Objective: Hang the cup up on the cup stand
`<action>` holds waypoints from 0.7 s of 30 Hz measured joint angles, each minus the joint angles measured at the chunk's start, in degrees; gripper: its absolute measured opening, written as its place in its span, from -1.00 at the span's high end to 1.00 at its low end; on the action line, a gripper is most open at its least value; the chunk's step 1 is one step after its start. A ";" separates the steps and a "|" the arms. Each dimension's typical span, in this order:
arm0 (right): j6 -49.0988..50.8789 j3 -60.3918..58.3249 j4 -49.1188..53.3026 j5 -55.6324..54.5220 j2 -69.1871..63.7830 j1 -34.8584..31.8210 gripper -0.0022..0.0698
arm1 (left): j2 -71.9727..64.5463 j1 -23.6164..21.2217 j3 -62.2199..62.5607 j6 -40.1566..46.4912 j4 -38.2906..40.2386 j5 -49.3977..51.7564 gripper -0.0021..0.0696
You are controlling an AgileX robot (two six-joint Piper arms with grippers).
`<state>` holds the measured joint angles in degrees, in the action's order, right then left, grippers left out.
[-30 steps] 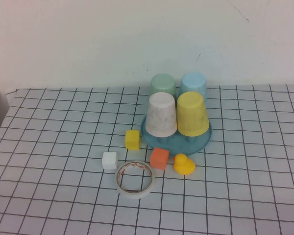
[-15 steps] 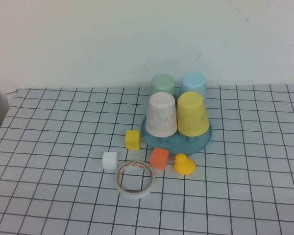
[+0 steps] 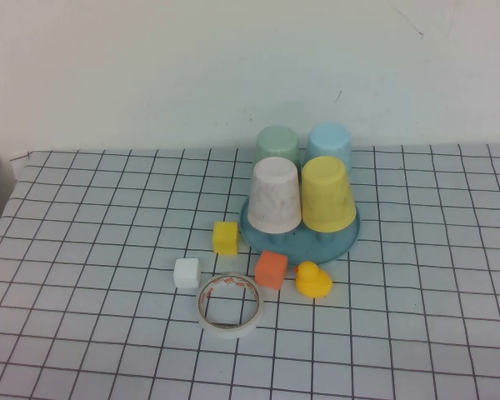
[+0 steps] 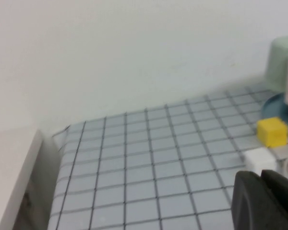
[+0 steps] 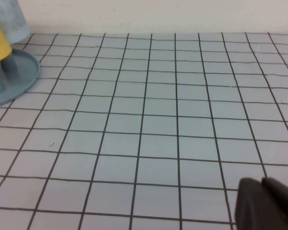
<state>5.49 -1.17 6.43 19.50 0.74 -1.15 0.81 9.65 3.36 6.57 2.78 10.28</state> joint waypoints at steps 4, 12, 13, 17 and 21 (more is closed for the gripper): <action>0.00 0.00 0.00 0.00 0.00 0.00 0.94 | 0.00 -3.96 -3.25 0.14 0.04 -1.38 0.94; 0.00 0.00 0.00 0.00 0.00 0.00 0.94 | 0.00 -4.76 -4.50 0.03 -1.67 1.30 0.94; 0.00 0.00 0.00 0.00 0.00 0.00 0.94 | 0.00 -4.76 -4.50 -0.10 -1.67 1.94 0.94; 0.00 0.00 0.00 0.00 0.00 0.00 0.94 | 0.00 -4.76 -4.50 -0.32 -1.67 3.79 0.95; 0.00 0.00 0.00 0.00 0.00 0.00 0.94 | 0.00 -4.76 -4.50 -0.55 -1.67 4.80 0.95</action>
<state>5.49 -1.17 6.43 19.50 0.74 -1.15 0.81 4.89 -1.14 6.03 1.10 15.08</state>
